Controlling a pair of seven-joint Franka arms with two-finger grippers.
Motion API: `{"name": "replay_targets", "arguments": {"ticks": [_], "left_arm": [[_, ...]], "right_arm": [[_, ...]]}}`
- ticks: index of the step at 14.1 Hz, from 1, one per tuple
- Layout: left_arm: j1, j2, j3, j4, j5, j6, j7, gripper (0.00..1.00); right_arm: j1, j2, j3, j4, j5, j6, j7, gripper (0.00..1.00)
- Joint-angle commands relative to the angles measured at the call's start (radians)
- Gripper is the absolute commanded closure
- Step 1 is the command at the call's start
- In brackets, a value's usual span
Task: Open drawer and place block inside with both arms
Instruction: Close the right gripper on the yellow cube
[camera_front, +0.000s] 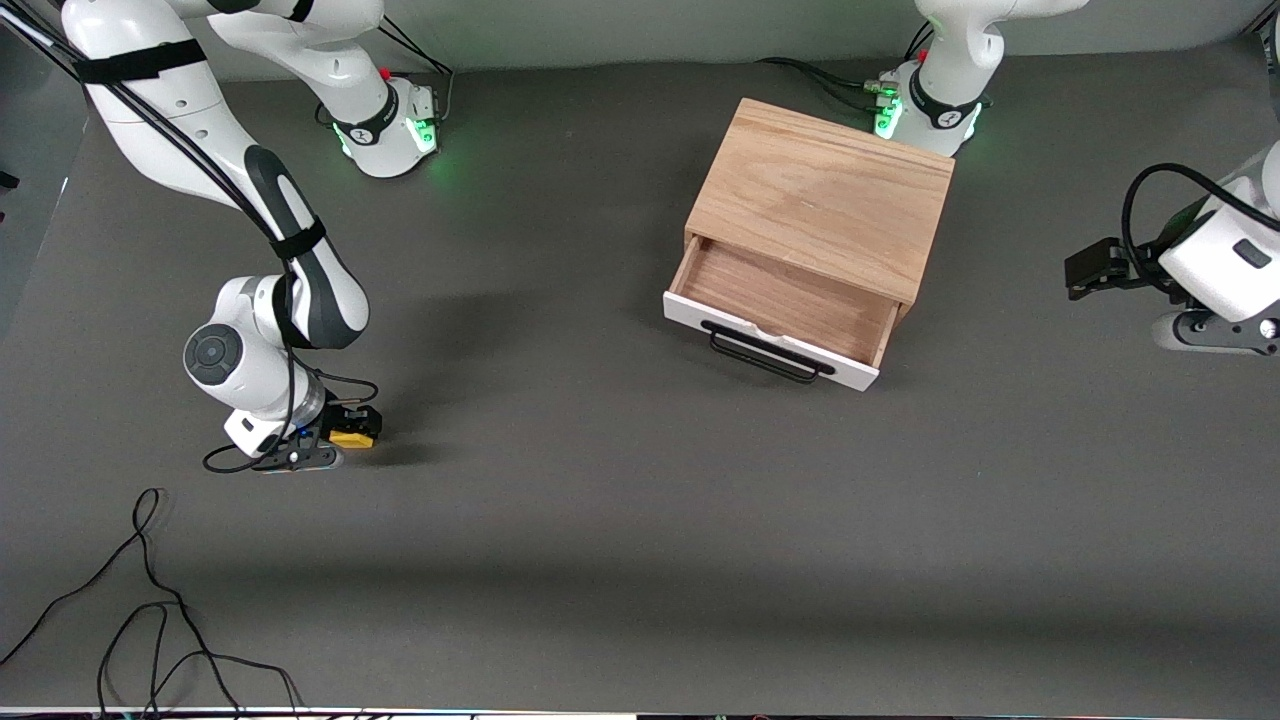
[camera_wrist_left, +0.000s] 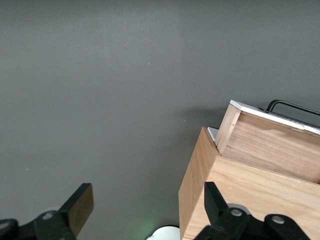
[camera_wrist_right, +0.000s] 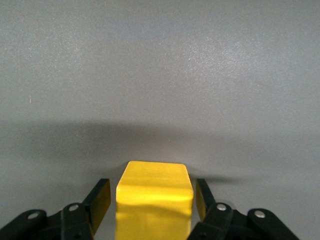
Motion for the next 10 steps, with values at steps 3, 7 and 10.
{"name": "replay_targets", "arguments": {"ticks": [3, 7, 10], "left_arm": [[0.039, -0.117, -0.002, -0.142, 0.013, 0.055, 0.032, 0.01], [0.041, -0.164, -0.005, -0.196, 0.013, 0.081, 0.027, 0.0], [0.036, -0.176, -0.005, -0.215, 0.013, 0.091, 0.029, 0.0]], "right_arm": [[0.006, -0.003, -0.003, -0.003, 0.013, 0.007, 0.008, 0.59], [0.009, -0.021, 0.005, 0.004, 0.015, -0.011, 0.018, 0.79], [0.024, -0.07, 0.014, 0.082, 0.016, -0.189, 0.05, 0.82]]}}
